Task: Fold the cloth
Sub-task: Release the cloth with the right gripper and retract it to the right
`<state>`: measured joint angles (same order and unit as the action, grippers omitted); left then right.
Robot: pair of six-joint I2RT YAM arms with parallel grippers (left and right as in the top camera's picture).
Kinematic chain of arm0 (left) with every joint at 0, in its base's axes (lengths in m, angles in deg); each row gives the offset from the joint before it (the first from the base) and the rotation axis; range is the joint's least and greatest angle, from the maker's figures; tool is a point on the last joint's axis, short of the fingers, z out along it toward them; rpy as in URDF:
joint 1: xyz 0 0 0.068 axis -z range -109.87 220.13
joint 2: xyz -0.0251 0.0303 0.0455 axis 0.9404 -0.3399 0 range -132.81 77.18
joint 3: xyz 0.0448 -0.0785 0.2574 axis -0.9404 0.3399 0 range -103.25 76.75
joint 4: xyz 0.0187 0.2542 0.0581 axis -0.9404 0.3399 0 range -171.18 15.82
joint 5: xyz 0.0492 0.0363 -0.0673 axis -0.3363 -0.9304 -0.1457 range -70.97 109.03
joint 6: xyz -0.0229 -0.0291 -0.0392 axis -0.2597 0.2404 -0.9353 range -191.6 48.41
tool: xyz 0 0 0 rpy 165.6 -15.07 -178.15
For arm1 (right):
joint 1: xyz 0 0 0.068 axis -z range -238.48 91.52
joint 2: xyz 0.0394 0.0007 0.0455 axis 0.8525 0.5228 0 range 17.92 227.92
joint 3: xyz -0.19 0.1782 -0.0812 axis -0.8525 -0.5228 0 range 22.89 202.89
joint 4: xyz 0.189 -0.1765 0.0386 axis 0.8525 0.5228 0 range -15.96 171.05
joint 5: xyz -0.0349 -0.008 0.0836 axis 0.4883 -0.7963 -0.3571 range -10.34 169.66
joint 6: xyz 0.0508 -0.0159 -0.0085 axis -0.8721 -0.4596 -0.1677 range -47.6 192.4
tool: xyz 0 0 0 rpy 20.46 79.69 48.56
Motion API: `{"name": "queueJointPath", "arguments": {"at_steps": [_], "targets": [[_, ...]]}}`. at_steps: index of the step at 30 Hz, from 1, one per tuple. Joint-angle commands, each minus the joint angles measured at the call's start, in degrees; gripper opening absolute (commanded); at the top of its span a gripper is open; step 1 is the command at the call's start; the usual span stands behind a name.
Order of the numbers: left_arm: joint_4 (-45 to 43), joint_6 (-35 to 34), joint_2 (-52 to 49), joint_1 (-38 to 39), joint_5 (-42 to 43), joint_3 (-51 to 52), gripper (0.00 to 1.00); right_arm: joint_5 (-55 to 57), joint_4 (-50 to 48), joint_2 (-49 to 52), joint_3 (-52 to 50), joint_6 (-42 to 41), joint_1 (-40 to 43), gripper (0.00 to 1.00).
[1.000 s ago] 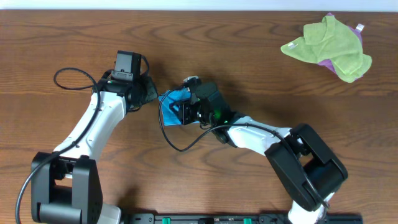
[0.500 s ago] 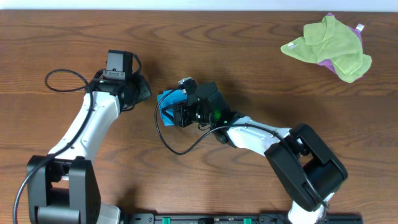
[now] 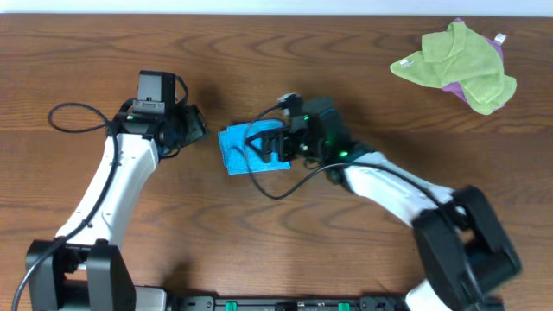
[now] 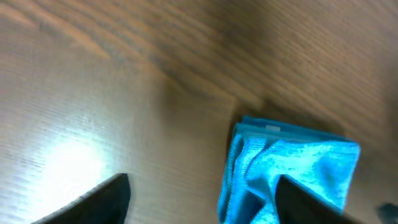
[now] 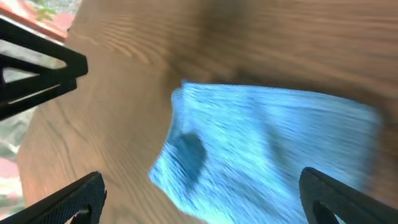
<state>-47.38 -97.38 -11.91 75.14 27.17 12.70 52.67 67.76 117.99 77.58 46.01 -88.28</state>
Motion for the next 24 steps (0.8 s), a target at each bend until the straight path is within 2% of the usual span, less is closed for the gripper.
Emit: {"name": "queueJointPath", "arguments": {"at_steps": [1, 2, 13, 17, 24], "targets": [[1.4, 0.1, 2.0, -0.2, 0.6, -1.8, 0.93, 0.2, 5.2, -5.7, 0.8, 7.1, 2.9, 0.99], [2.0, 0.1, 2.3, -0.2, 1.6, -1.8, 0.96, 0.9, 8.0, -7.6, 0.8, 8.4, 3.9, 0.99], [2.4, 0.0, 2.8, -0.2, 11.3, -1.8, 0.95, 6.4, 38.1, -29.1, -1.1, 21.0, 14.6, 0.99], [2.4, -0.2, 2.8, -0.1, 13.2, -1.7, 0.95, 5.6, 39.1, -38.5, -6.7, 20.7, 20.0, 0.99], [2.4, -2.3, 2.8, 0.0, 17.7, 0.6, 0.95, 5.5, 39.9, -57.7, -20.1, 14.0, 26.0, 0.99]]}}
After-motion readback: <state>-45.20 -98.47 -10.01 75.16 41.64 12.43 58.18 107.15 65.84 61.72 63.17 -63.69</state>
